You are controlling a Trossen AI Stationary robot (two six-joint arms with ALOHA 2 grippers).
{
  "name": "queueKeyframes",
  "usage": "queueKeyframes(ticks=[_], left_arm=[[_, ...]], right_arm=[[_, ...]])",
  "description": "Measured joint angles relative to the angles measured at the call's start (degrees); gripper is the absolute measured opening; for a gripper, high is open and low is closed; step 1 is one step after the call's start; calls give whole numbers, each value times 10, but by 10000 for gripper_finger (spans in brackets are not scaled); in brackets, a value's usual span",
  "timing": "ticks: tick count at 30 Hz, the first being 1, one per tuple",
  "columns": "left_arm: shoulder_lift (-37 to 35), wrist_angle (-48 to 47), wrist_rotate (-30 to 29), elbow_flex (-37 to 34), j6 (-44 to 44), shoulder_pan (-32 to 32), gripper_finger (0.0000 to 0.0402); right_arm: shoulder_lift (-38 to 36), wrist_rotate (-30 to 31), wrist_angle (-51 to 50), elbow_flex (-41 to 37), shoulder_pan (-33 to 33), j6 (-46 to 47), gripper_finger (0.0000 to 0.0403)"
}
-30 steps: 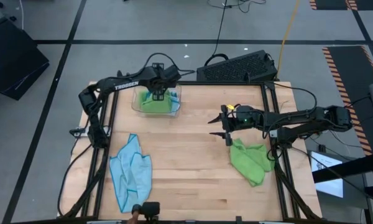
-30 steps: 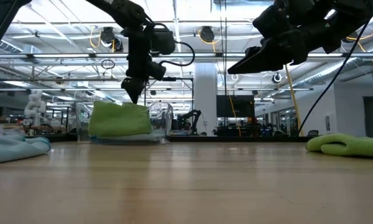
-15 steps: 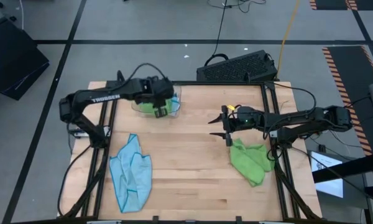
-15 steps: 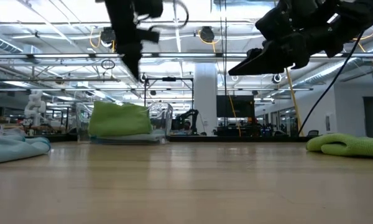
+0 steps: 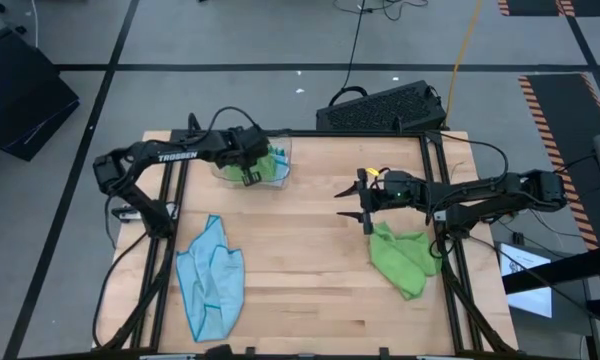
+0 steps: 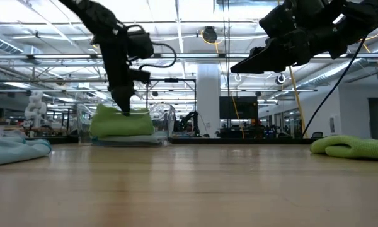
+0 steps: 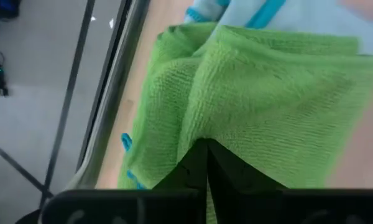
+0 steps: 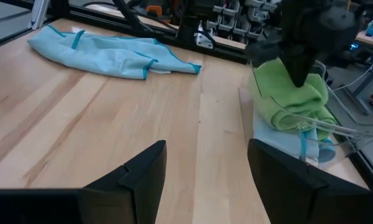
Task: Fold microfiber towels
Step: Put the top green microfiber cloth into the bin
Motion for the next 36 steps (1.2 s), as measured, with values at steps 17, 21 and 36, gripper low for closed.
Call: queueKeyframes(ticks=[17,21,36], left_arm=[[3,208,179,-112,90,83,14],[3,216,190,-118,96,83,14],[-72,177,191,-87,109,53,14]], right_arm=[[0,0,-1,0,0,-1,217],[0,0,-1,0,0,-1,217],[0,0,-1,0,0,2,217]])
